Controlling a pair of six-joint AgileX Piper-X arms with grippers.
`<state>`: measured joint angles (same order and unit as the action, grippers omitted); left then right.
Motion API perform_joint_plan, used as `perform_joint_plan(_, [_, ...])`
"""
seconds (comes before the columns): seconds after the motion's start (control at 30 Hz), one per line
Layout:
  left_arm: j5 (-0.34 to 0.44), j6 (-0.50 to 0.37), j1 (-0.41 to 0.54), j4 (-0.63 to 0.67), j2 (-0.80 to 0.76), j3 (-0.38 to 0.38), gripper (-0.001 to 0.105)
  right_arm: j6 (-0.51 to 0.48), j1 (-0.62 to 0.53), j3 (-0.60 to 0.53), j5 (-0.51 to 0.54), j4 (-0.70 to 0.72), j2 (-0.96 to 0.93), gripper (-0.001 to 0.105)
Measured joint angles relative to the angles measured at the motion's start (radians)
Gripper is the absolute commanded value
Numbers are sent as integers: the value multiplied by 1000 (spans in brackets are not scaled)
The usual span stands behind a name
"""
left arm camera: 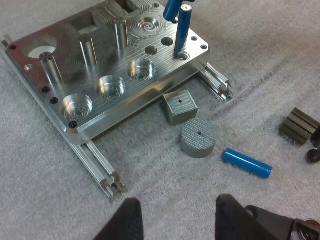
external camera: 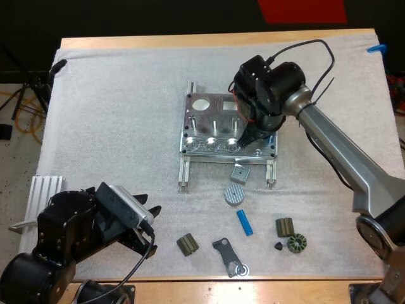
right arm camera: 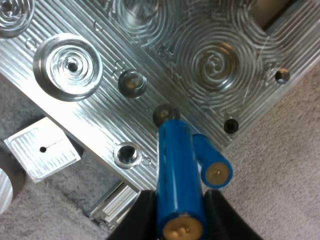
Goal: Load cells from right to left
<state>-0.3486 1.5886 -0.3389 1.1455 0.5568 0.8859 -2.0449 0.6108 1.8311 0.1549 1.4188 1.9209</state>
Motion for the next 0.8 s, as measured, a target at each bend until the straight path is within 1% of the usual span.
perform_joint_plan(0.17, [0,0,0,0,0,0,35,-12,0,0,0,-5,17,19])
perform_joint_plan(0.33, [0,0,0,0,0,0,35,-76,0,0,0,-5,20,19])
perform_joint_plan(0.53, [0,0,0,0,0,0,35,-209,0,0,0,-5,20,19])
perform_joint_plan(0.63, [0,0,0,0,0,0,35,-289,0,0,0,-5,20,19])
perform_joint_plan(0.7, [0,0,0,0,0,0,35,-374,0,0,0,-5,20,19])
perform_joint_plan(0.8, [0,0,0,0,0,0,35,-447,0,0,0,-5,20,19])
